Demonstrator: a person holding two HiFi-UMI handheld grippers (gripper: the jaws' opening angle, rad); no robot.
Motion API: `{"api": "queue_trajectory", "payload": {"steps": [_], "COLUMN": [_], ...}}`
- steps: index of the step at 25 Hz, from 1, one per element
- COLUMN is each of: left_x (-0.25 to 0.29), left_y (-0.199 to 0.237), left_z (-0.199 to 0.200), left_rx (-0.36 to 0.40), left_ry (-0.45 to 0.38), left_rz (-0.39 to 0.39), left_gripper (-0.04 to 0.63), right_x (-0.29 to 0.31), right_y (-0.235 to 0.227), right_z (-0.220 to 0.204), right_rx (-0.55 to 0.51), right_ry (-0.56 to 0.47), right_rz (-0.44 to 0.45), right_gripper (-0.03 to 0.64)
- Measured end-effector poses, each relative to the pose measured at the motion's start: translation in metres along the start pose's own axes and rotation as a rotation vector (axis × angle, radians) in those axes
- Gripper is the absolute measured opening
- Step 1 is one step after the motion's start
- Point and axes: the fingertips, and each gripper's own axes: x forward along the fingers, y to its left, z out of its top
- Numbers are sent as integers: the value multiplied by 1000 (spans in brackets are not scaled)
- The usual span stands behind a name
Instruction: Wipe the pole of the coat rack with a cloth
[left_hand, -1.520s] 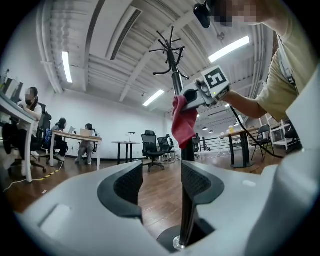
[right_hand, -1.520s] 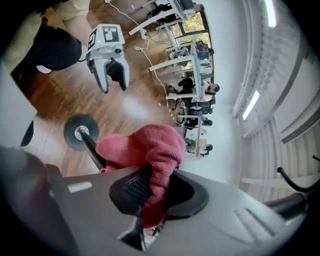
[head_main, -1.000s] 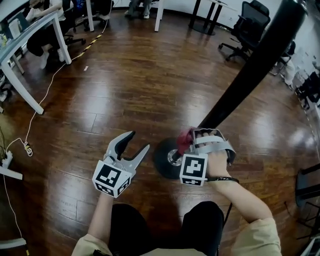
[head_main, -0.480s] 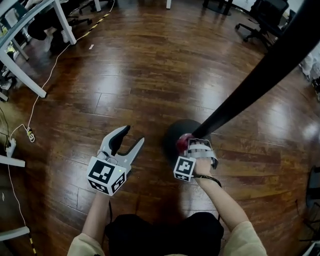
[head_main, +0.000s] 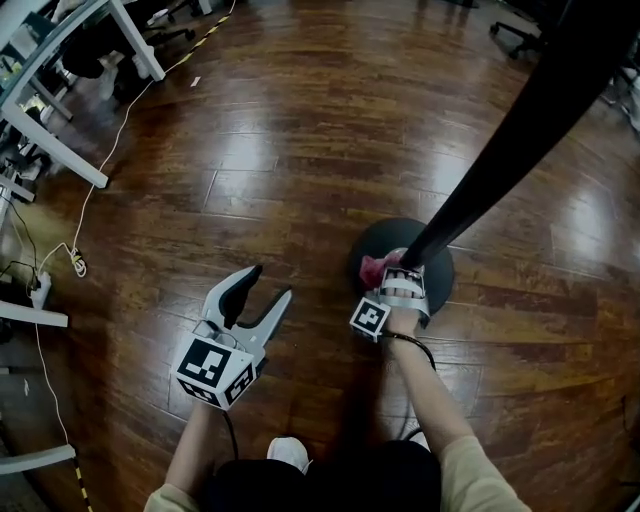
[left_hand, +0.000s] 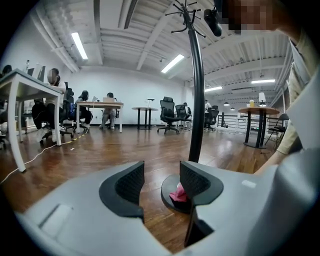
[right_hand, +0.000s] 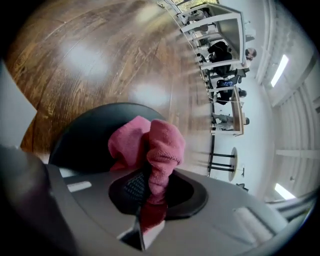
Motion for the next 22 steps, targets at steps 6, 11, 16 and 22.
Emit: {"api": "queue_trajectory", "payload": {"steps": [6,11,16,22], "left_x": [-5,-14,-33,-108], "left_y": [-2,-13,-42,-72], "left_z": [6,45,136,306], "left_rx": [14,-22,-30,-26], "left_ry": [-10,-60,-109,-220], "left_rz": [0,-12,-58,-34], "left_gripper": [216,216,218,218], "right_x": [-1,-98,-226,-409], "right_y": [-1,-67,-200,-375], "right_z": [5,8,-14,-58], "right_rx": [54,109,268,484], "right_ry": [-42,-234,-385,-522], "right_rz": [24,-39,-139,-171], "right_gripper": [49,49,49,49]}}
